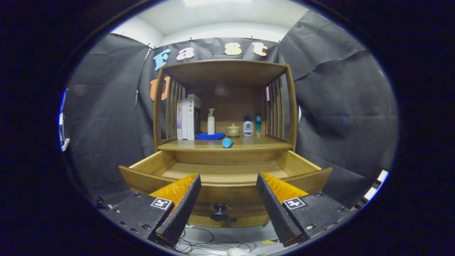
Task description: Pull open the drawer, take out the items inside it, and place them on the countertop above the cabinet.
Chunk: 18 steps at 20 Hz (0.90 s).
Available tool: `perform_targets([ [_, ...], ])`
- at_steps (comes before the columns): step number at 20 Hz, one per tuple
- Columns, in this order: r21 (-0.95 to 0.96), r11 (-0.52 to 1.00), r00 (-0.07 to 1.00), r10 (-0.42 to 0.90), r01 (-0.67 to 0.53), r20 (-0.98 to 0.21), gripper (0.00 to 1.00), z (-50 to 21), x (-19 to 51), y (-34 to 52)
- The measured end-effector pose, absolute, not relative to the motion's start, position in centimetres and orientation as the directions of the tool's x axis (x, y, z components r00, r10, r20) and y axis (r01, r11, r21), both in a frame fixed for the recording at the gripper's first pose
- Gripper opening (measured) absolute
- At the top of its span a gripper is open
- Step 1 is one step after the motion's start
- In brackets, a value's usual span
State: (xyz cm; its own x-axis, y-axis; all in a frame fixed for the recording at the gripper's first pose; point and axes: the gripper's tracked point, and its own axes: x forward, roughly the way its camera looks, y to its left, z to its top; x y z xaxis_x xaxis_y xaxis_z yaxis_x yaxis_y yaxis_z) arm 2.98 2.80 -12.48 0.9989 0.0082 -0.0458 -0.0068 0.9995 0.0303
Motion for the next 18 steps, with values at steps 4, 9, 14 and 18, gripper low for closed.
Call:
perform_targets([
  [4, 0.030, 1.000, 0.994, -0.005, 0.009, -0.105, 0.99, -16.5, 3.4, 2.7],
  [9, 0.020, 1.000, 0.989, -0.004, 0.008, -0.150, 0.99, -19.4, 4.4, 3.1],
  [14, 0.008, 1.000, 0.984, 0.000, 0.002, -0.177, 0.99, -20.7, 5.6, 4.0],
  [18, -0.022, 1.000, 0.984, -0.010, 0.006, -0.177, 0.99, -21.1, 6.6, 4.7],
])
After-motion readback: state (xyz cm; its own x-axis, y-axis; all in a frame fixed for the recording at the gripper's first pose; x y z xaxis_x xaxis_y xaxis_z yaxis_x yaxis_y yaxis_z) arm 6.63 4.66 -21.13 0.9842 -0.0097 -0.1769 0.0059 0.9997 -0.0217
